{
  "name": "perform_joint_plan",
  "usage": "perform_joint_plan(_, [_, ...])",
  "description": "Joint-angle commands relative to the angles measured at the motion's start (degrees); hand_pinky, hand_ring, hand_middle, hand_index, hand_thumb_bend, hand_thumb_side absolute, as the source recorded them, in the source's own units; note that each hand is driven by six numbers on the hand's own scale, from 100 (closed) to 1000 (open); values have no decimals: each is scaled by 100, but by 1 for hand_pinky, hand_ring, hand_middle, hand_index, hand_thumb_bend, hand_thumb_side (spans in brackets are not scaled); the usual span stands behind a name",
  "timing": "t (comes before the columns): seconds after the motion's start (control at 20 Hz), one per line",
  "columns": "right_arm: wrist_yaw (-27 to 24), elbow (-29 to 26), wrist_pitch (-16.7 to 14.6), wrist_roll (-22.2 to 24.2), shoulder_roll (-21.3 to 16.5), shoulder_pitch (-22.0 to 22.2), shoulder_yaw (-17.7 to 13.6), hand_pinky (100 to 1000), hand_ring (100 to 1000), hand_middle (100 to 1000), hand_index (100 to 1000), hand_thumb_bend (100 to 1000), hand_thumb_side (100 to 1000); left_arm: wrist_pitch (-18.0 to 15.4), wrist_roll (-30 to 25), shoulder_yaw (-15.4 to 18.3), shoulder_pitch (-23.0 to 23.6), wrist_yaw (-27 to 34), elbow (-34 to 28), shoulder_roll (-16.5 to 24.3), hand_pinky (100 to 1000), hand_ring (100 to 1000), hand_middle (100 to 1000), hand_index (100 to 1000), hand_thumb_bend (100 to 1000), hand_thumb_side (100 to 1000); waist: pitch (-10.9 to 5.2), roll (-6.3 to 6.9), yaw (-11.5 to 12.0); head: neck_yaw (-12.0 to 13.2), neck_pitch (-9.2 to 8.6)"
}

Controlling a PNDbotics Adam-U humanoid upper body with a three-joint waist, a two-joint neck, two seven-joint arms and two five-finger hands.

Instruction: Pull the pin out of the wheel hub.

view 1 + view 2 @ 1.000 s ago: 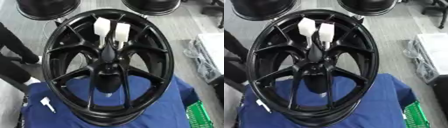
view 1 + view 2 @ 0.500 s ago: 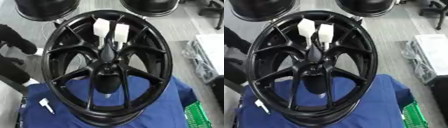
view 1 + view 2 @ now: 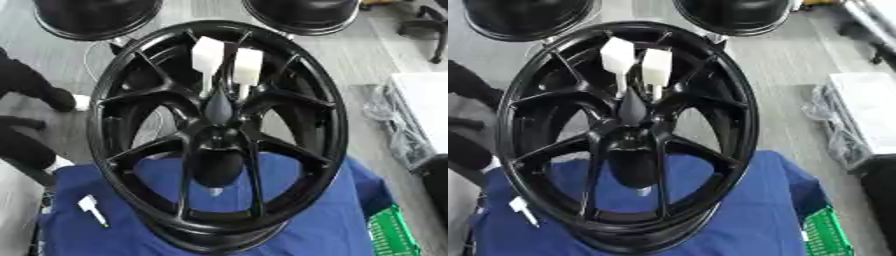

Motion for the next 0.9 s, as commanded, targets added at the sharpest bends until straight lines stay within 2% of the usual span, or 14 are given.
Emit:
perform_joint_plan(0.05, [276, -63, 226, 185, 172, -52, -38, 840, 814, 830, 911, 463, 642, -15, 57, 110, -72, -3, -74, 200, 916, 799, 847, 872, 296, 726, -62, 2, -1, 12, 36])
perform_joint_plan(0.35, [842, 57, 593, 418, 814, -13, 4, 841, 814, 825, 909, 482, 614, -21, 159, 209, 3, -36, -29, 261, 916, 799, 848, 873, 295, 726, -55, -57, -9, 38, 36])
perform_joint_plan(0.6, [1199, 211, 521, 677, 1082, 27, 50, 840, 812, 816, 906, 513, 597, -38, 266, 322, 106, -74, -13, 339, 916, 799, 847, 873, 295, 722, -58, -80, -22, 33, 36])
perform_joint_plan(0.9, [1520, 384, 413, 869, 1124, 250, 81, 842, 796, 798, 896, 592, 524, -38, 312, 364, 183, -91, -17, 359, 916, 798, 847, 871, 292, 724, -55, -74, -49, 76, 36])
